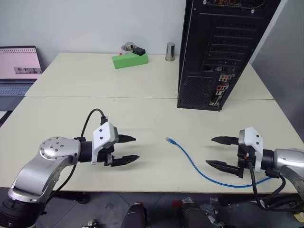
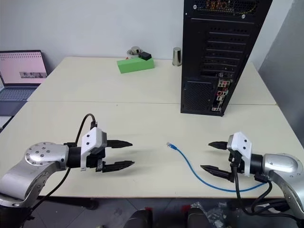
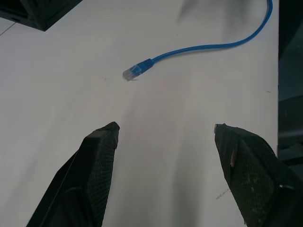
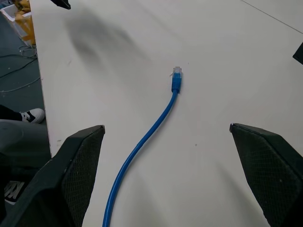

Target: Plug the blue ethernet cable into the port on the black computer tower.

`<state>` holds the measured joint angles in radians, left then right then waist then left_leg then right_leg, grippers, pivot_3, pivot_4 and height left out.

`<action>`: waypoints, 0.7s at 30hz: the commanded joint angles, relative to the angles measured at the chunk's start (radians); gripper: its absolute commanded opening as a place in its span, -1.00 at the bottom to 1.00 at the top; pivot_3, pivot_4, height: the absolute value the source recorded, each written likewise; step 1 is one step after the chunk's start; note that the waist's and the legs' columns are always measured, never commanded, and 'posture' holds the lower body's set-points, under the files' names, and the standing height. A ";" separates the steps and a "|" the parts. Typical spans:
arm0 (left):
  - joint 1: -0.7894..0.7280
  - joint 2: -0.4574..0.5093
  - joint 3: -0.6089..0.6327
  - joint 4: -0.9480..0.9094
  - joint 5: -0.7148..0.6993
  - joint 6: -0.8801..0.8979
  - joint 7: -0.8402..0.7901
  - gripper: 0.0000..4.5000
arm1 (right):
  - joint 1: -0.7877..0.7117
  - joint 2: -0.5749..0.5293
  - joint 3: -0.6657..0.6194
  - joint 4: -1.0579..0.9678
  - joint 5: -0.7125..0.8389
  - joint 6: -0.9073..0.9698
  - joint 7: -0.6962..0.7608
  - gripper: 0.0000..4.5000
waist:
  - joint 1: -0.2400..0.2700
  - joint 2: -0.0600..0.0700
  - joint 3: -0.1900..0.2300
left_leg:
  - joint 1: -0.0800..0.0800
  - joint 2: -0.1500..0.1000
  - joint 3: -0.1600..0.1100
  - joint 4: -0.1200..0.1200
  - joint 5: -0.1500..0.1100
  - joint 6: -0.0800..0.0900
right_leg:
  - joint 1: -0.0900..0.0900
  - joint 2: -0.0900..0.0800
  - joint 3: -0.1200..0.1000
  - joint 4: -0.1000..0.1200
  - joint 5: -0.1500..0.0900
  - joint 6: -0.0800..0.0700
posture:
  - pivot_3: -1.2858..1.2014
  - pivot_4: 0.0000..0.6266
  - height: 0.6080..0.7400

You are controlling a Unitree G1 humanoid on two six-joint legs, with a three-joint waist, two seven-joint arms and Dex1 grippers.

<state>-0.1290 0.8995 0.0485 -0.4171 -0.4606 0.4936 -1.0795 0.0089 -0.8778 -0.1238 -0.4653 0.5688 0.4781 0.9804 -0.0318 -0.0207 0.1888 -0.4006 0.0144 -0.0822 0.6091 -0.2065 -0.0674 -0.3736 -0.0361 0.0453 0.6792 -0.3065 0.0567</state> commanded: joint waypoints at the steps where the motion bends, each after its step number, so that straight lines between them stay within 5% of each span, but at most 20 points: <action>1: 0.004 0.012 0.031 -0.030 -0.006 -0.022 -0.002 0.54 | -0.023 0.005 0.000 -0.013 -0.007 -0.011 0.001 0.99 | 0.000 0.000 0.000 | 0.000 0.000 0.000 0.000 0.000 0.000 | 0.000 0.000 0.000 0.000 0.000 0.000 | 0.03 -0.52 1.00; 11: 0.015 0.006 0.007 -0.026 0.023 -0.046 0.008 0.54 | -0.042 0.061 0.068 -0.044 -0.068 0.008 -0.082 0.99 | 0.000 0.000 0.000 | 0.000 0.000 0.000 0.000 0.000 0.000 | 0.000 0.000 0.000 0.000 0.002 -0.003 | 0.03 -0.52 1.00; 21: -0.016 -0.007 -0.024 -0.002 0.056 -0.067 0.007 0.54 | -0.148 0.338 0.271 0.086 -0.235 0.000 -0.316 0.99 | -0.001 0.000 0.000 | 0.000 0.000 0.000 0.000 0.000 0.000 | 0.000 0.001 0.000 0.001 0.002 -0.003 | 0.03 -0.52 1.00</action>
<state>-0.1276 0.8944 0.0219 -0.4135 -0.4034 0.4430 -1.0758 -0.1197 -0.5662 0.1241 -0.4059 0.3706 0.5057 0.6983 -0.0323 -0.0208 0.1887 -0.4006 0.0147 -0.0824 0.6092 -0.2065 -0.0675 -0.3740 -0.0354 0.0453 0.6799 -0.3049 0.0537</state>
